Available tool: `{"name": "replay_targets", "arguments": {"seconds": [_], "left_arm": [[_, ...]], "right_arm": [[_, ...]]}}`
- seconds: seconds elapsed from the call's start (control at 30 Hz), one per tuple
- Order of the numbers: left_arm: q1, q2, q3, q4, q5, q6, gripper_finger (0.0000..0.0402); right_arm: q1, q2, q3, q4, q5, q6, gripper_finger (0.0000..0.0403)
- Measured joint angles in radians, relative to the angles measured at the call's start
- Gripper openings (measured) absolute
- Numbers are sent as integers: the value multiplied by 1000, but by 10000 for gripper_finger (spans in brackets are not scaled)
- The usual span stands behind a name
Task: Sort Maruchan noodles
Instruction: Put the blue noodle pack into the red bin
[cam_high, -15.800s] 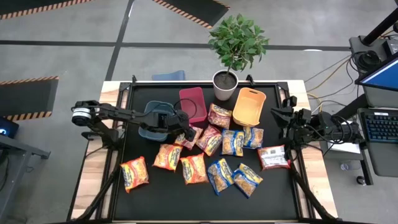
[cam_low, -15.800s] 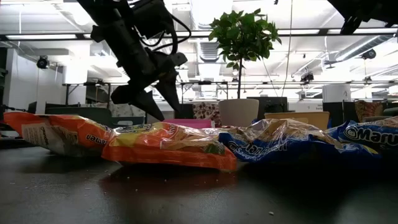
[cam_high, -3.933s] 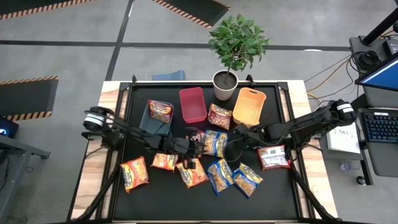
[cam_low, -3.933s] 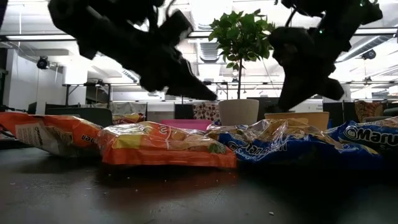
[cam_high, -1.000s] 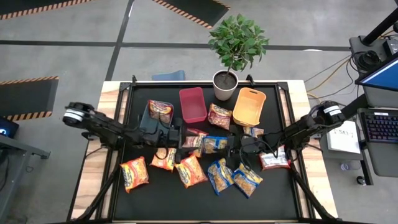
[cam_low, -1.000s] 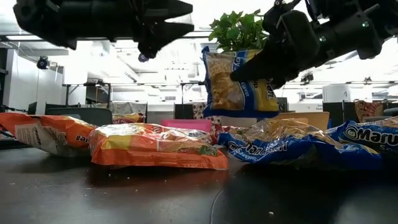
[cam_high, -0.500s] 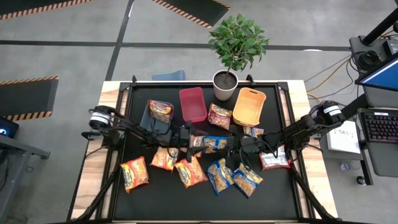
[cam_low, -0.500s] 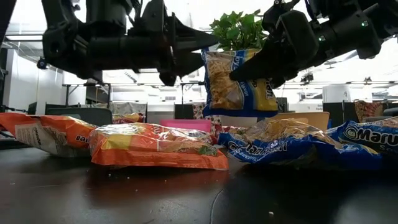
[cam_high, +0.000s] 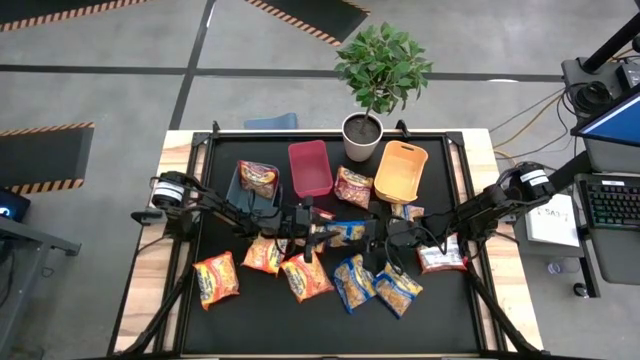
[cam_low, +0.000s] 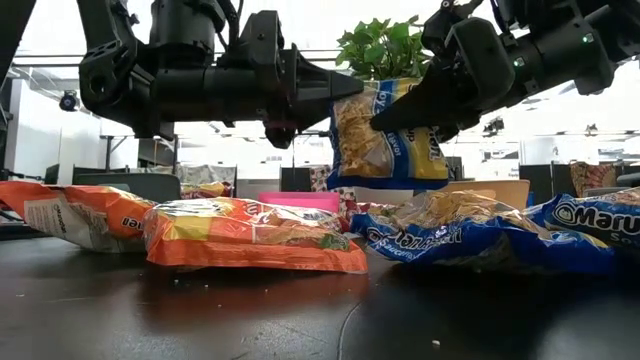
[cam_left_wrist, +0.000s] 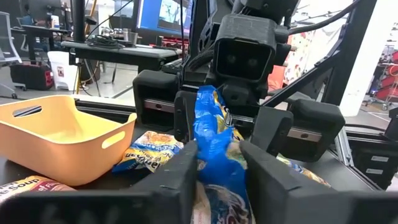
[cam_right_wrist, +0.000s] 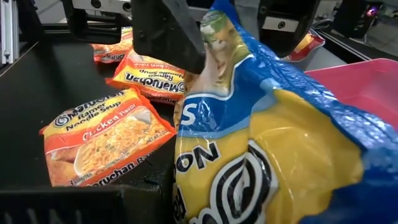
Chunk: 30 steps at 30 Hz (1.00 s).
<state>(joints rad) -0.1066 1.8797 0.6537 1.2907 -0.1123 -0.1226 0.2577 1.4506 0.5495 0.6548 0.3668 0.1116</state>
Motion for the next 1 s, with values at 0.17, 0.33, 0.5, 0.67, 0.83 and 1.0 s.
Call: {"name": "replay_targets", "arguments": {"seconds": [0.17,0.33,0.5,0.67,0.83,1.0], "left_arm": [[0,0,0,-1,0,1,16],[0,0,0,-4,0,5,4],[-1,-1,-1,-8,0,8,0],[-1,-34,-13,-8,0,28,0],[15,-134,-47,-14,2,42,0],[60,-274,-56,-132,-11,70,0]], "right_arm": [[0,0,0,0,0,18,143],[0,-2,0,0,0,88,176],[0,-8,0,0,0,125,231],[0,-72,0,-17,0,122,282],[-1,-215,0,-131,1,114,313],[-1,-380,0,-258,1,106,319]]}}
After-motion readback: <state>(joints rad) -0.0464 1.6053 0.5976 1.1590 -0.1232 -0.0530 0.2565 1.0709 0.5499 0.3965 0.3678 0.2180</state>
